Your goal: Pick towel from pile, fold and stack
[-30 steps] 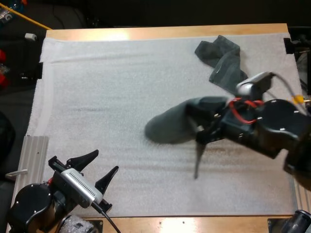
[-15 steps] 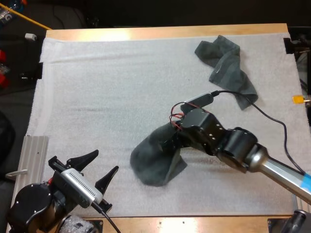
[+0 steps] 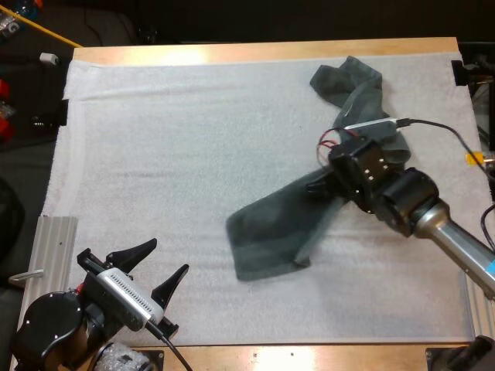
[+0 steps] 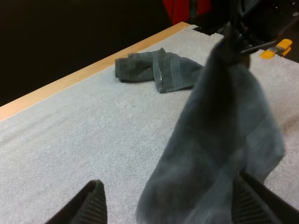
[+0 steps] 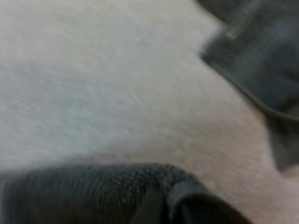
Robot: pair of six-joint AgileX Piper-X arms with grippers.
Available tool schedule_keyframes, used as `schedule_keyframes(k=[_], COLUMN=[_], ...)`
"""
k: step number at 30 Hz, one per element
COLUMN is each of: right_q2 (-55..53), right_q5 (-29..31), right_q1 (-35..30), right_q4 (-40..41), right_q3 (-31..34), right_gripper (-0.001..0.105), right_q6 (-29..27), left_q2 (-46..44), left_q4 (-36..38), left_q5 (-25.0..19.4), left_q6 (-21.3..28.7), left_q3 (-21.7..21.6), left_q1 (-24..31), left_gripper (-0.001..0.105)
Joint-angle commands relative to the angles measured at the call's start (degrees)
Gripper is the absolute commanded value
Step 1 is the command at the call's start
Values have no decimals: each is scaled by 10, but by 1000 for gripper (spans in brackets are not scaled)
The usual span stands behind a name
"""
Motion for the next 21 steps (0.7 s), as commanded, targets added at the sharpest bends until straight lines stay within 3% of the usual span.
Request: schedule_keyframes(k=[1, 3, 5, 8, 10, 21], right_q2=[-6, -6, -6, -6, -9, -114], right_q5=[-7, -16, -16, 1, 3, -19], right_q1=[-7, -13, -17, -18, -18, -18], right_q4=[28, 56, 85, 115, 131, 243], right_q3=[-5, -5, -5, -5, -5, -5], right_gripper=[7, 18, 41, 65, 69, 69], right_q6=[-23, -43, -59, -60, -60, -3], left_q2=[1, 1, 1, 1, 1, 1], left_q4=[-6, -6, -6, -6, -6, -6], left_q5=[4, 4, 4, 4, 4, 4], left_q6=[-7, -7, -7, -7, -7, -13], left_q3=[-3, -3, -3, -3, -3, -3], left_q1=[-2, -2, -2, -2, -2, -2], left_gripper=[55, 55, 55, 55, 55, 55])
